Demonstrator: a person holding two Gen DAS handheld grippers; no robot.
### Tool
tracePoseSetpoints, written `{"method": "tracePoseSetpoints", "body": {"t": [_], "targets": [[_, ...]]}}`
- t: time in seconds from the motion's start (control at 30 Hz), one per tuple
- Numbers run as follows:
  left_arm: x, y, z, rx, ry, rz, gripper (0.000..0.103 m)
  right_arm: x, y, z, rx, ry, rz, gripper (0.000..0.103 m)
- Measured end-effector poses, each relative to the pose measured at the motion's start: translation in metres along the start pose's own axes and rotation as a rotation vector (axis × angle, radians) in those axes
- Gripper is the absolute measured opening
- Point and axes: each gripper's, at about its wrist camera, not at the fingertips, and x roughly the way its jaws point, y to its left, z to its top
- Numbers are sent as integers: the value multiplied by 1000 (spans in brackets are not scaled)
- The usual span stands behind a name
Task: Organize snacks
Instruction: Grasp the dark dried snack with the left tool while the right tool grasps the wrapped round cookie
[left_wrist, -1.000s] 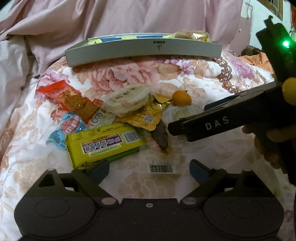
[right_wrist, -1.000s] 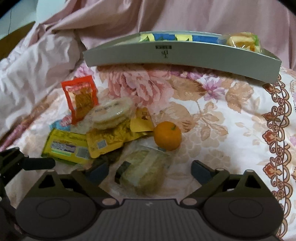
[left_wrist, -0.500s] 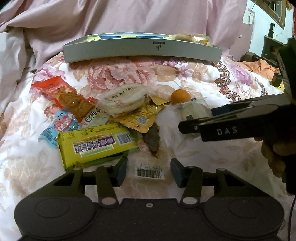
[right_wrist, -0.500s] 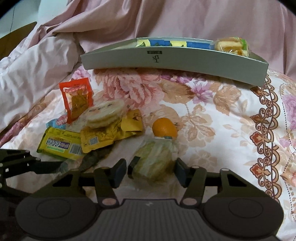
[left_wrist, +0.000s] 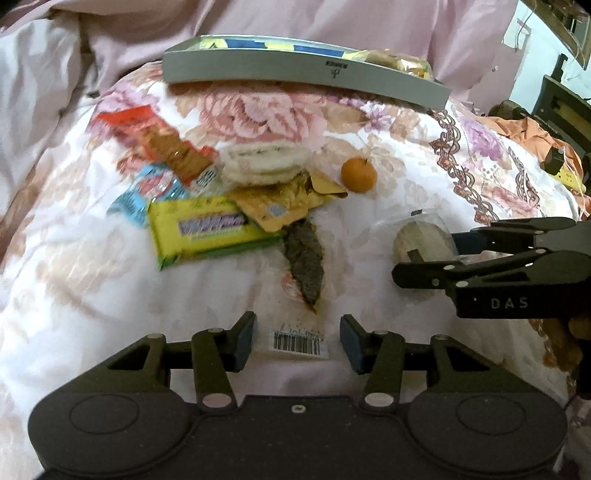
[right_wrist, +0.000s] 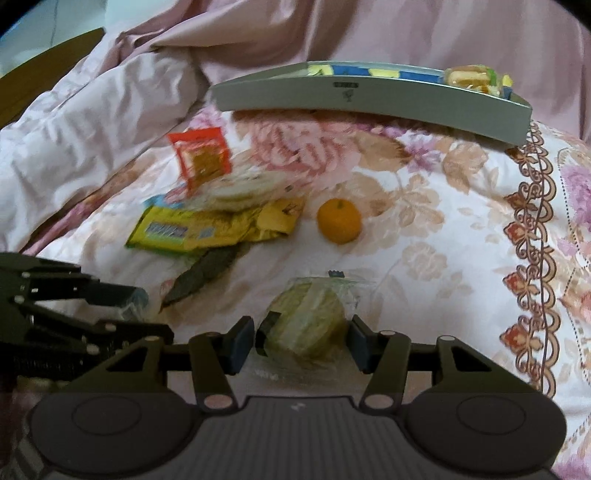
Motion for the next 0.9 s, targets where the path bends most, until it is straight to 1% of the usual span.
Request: {"method": "tracePoseSetpoints", "body": {"t": [0.1,0.13,0.17,0.2,0.27,0.37,0.4,0.53,0.77,0.8,0.87,0.9], "targets": [[-5,3,-4,1,-1,17,52,-8,6,-5,-17,6,7,59],[-5,3,-3,-2,-2,22,54,-9,6,-6,-17,5,10,60],[-4,3,-2,-1,-4,31,58,-10,7,-7,-16,2,10,60],[-2,2,-2,9,-7,41,60,-10,7,-7,-17,-1,6,61],[0,-1,-1,43,-18,56,69,-9,6,-9,-17,-8,-5,64],[6,-7,2,104,-42,75,77,-7,3,-10,2,-24,-9,71],[8,-8,3,119,-47,78,78,-6,2,-10,5,-31,-12,75],[18,-11,9,163,-57,81,79,-3,2,-10,-11,-55,-37,81],[28,-15,12,224,-66,99,78,4,4,-13,-30,-69,-74,86],[28,-15,12,225,-66,97,77,5,4,-13,-30,-70,-75,87],[29,-14,12,217,-68,81,67,6,4,-14,-29,-72,-74,87],[29,-15,12,214,-68,73,64,6,4,-14,-30,-73,-74,88]]}}
